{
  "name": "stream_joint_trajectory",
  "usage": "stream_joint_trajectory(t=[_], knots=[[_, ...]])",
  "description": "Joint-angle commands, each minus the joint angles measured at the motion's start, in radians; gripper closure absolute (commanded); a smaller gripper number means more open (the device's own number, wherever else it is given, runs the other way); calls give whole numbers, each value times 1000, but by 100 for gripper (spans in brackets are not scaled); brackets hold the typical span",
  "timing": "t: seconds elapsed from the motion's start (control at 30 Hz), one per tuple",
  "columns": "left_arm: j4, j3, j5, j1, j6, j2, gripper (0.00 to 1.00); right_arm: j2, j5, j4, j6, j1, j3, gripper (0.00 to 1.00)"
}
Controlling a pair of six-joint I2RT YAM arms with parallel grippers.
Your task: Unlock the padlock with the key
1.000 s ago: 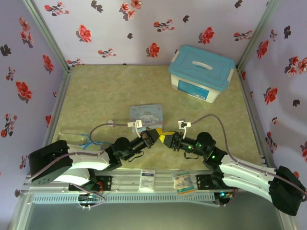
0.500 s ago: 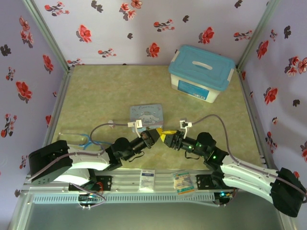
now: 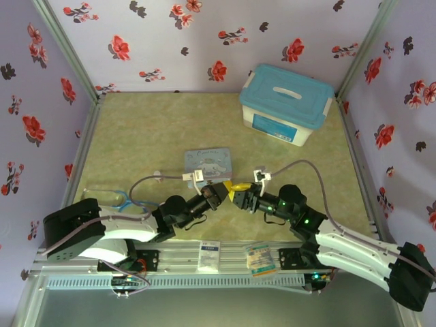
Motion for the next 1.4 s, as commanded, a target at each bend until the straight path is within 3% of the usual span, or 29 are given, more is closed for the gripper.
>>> stream_joint_trajectory(t=[0.0,0.3,0.37,0.4,0.5,0.53,0.6,0.67,0.73,0.8,0.9,1.2,1.37], knots=[[16,35,22,-25,18,12,100,25,-44,-53,-71,-1,72,65],[20,14,6,-25,5,10,100,0,-34,29,-32,-11,22,100],[15,8,6,-24,18,2,98,-3,-30,10,-32,-12,16,100],[4,4,-3,-24,18,-4,92,-8,-27,-7,-33,-12,14,100],[2,-11,-19,-17,21,-13,91,-34,6,-96,-41,-21,16,100],[8,-15,-20,-14,20,-13,87,-43,1,-112,-43,-24,15,100],[12,-27,-24,-7,23,-28,59,-66,-7,-160,-52,-26,19,100],[-7,-38,-29,2,34,-58,54,-89,-35,-203,-69,-28,24,100],[-76,-44,-34,12,36,-107,50,-112,-53,-251,-82,-28,33,100],[-339,-3,-55,26,11,-183,44,-128,-68,-295,-98,-29,44,100],[-559,66,-26,25,91,-256,41,-130,-80,-344,-115,-28,61,100],[-677,80,117,56,190,-305,33,-76,-235,-284,-64,-68,78,100],[-677,103,203,64,195,-277,38,-47,-266,-298,-74,-76,99,100]])
